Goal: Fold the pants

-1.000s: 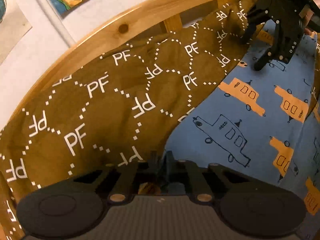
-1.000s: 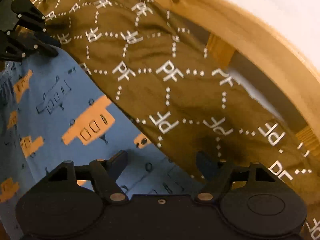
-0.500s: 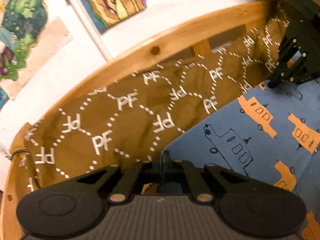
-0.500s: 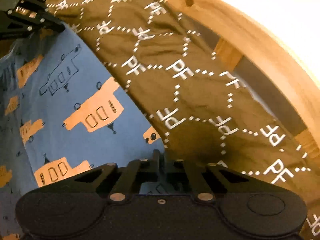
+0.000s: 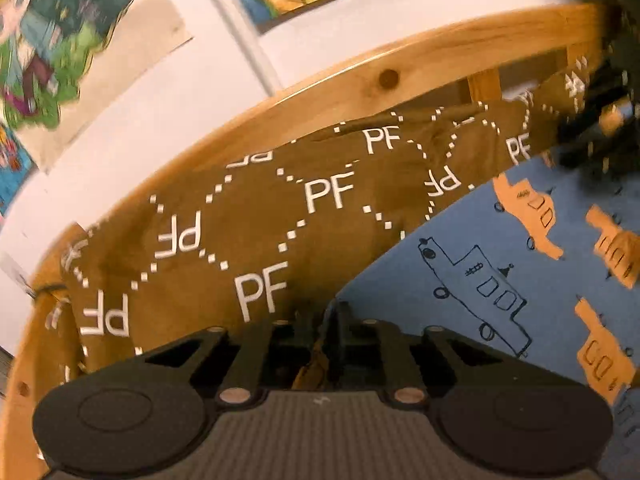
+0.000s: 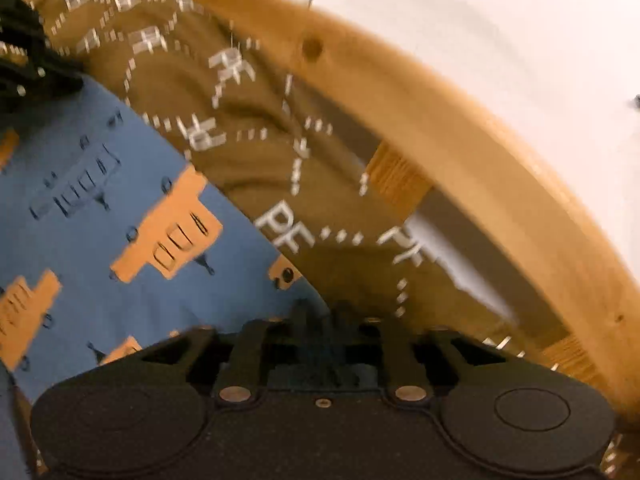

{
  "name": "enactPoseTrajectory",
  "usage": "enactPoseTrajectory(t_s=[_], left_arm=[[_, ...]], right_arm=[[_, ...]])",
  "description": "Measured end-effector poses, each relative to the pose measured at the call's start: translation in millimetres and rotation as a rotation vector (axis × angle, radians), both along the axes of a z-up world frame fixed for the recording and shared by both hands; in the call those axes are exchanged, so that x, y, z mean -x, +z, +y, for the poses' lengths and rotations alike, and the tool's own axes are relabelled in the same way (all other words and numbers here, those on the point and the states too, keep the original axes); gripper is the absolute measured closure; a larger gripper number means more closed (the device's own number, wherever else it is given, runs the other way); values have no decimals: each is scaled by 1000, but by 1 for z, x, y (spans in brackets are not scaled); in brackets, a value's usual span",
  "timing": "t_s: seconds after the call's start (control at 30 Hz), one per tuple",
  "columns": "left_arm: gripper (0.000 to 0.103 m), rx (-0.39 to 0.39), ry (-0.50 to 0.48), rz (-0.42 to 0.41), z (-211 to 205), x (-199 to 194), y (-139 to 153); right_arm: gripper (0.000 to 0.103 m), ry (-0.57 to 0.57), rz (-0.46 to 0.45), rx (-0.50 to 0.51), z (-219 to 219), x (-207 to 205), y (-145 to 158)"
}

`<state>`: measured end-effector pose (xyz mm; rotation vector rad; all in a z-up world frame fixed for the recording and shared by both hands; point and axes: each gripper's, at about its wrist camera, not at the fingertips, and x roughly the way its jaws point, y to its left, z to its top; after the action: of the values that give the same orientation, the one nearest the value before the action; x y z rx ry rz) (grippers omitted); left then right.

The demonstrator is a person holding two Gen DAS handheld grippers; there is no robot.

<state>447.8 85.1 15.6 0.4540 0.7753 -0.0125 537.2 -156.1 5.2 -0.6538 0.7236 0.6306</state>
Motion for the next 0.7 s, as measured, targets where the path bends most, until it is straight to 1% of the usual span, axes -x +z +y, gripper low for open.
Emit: enactPoseTrajectory(t_s=[0.03, 0.07, 0.1, 0.13, 0.17, 0.23, 0.27, 0.33, 0.37, 0.43, 0.5, 0.53, 0.63, 0.67, 0.7], left_arm=[[73, 48, -7, -9, 9, 4, 7], [62, 83, -16, -18, 17, 7, 14], [54, 118, -29, -31, 28, 13, 23], [39, 139, -41, -37, 36, 18, 29], [34, 168, -64, -39, 46, 24, 36], [33, 194, -109, -27, 61, 32, 45], [33, 189, -119, -20, 63, 33, 48], [33, 182, -135, 3, 71, 33, 51], [34, 184, -125, 17, 74, 32, 50], [34, 220, -124, 59, 79, 30, 50], [34, 253, -156, 82, 82, 37, 49], [34, 253, -176, 86, 80, 40, 50], [34, 186, -222, 89, 72, 47, 48], [48, 153, -211, 100, 68, 46, 45], [63, 127, -191, 118, 65, 43, 40]], right_arm=[[66, 7, 2, -8, -2, 0, -2], [55, 16, 1, -25, -7, 2, -1], [47, 20, -3, -41, -11, 2, 2], [35, 26, -12, -62, -17, 3, 6], [28, 38, -13, -94, -22, 3, 13], [22, 84, 23, -172, -27, 1, 26], [18, 112, 34, -201, -28, 3, 33], [18, 163, 36, -225, -12, 1, 39], [18, 183, 42, -224, -2, 3, 41], [19, 224, 60, -193, 17, 0, 37], [24, 248, 67, -134, 37, 1, 29], [26, 255, 74, -107, 42, 0, 26], [30, 249, 92, -78, 49, -2, 20], [33, 238, 98, -74, 48, -4, 19], [35, 223, 103, -68, 48, -6, 18]])
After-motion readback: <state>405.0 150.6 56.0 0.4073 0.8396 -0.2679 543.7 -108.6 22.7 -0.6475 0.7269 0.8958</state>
